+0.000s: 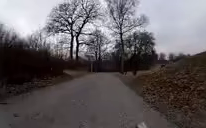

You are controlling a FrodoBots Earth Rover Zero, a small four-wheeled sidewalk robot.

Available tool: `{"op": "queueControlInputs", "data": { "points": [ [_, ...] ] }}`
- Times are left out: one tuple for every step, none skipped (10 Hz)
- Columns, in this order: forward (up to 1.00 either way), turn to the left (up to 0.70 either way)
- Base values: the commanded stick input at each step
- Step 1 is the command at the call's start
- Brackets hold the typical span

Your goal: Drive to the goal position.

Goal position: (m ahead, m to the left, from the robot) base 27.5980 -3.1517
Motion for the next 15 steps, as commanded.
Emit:
{"op": "queueControlInputs", "data": {
  "points": [
    [1.0, 0.0],
    [1.0, 0.0],
    [1.0, 0.0],
    [1.0, 0.0],
    [1.0, 0.0],
    [1.0, 0.0],
    [1.0, 0.0],
    [1.0, 0.0],
    [1.0, 0.0],
    [1.0, 0.0],
    [1.0, 0.0],
    [1.0, 0.0],
    [1.0, 0.0],
    [1.0, 0.0],
    [1.0, 0.0]
  ]
}}
